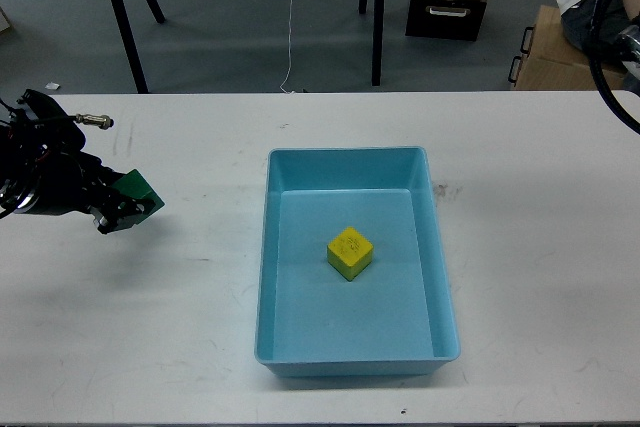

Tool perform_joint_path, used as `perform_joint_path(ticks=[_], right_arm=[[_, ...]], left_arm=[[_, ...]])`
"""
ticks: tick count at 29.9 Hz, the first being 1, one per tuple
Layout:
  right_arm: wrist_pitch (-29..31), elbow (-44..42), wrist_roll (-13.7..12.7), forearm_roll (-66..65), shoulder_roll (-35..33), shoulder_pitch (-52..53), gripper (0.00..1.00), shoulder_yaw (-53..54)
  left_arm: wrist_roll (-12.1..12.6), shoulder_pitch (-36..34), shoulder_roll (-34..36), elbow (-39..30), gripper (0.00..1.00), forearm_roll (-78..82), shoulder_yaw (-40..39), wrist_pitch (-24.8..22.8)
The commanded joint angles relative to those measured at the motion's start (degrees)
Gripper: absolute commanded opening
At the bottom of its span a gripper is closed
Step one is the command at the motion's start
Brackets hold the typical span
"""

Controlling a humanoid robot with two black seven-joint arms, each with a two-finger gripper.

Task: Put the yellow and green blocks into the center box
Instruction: 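Lift the green cube and carry it over the yellow cube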

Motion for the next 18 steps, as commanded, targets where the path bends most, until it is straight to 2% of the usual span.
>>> perform_joint_path(ticks=[1, 6, 11, 18], right_arm=[[-0.07, -0.01, 0.0, 0.63, -0.92, -0.45, 0.98, -0.02], [-0.07, -0.1, 0.0, 0.63, -1.19, -0.46, 0.98, -0.02], [-0.59, -0.1, 0.0, 0.63, -1.19, -0.45, 0.98, -0.02], [-1.03, -0.28, 0.0, 0.63, -1.1, -0.46, 0.98, 0.15]], left_arm=[[0.0, -4.92, -4.38, -4.5, 0.16, -0.06, 0.01, 0.0], [0.0, -8.01, -14.4, -5.22, 0.16, 0.02, 0.18, 0.0], [0.0, -8.1, -23.19, -4.43, 0.17, 0.46, 1.32, 0.0], [0.0, -7.93, -32.69, 2.07, 0.17, 1.78, 6.85, 0.0]])
